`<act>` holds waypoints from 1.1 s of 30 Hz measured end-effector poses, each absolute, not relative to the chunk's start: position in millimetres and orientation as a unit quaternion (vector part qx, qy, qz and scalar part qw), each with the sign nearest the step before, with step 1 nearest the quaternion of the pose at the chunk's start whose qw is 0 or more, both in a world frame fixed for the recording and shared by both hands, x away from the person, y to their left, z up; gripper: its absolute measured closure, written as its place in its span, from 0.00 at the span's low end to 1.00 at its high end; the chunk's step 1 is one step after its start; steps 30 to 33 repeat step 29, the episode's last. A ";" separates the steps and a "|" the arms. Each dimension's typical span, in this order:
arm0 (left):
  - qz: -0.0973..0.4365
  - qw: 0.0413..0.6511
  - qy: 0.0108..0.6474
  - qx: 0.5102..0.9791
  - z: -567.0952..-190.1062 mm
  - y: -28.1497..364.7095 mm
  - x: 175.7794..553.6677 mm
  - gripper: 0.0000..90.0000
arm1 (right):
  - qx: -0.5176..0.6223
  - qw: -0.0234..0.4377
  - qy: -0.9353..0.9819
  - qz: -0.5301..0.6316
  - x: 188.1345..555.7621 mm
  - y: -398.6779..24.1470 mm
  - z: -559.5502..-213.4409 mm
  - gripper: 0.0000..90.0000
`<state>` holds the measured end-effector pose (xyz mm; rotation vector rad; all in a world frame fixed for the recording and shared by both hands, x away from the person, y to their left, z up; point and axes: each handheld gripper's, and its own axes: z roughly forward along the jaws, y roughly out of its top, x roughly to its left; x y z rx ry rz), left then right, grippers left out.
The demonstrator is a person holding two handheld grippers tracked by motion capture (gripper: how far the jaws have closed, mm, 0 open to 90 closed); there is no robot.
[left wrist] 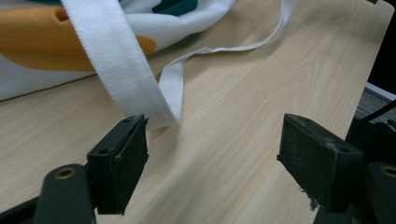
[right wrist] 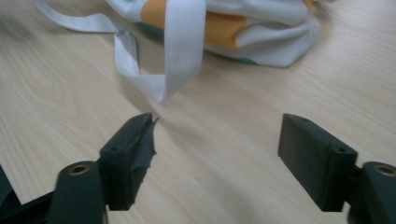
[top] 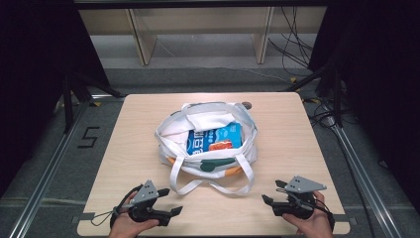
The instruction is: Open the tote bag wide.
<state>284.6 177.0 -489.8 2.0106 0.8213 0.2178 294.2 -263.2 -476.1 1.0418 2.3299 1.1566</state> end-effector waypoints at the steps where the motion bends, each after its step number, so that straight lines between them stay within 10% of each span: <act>1: 0.090 0.468 0.335 0.813 -491.1 175.3 283.8 0.24 | 0.371 0.168 0.819 0.405 291.4 -263.3 -477.1 0.28; 33: 0.110 0.444 0.347 0.819 -496.8 173.7 284.4 0.18 | 0.367 0.160 0.829 0.390 273.3 -266.3 -490.0 0.25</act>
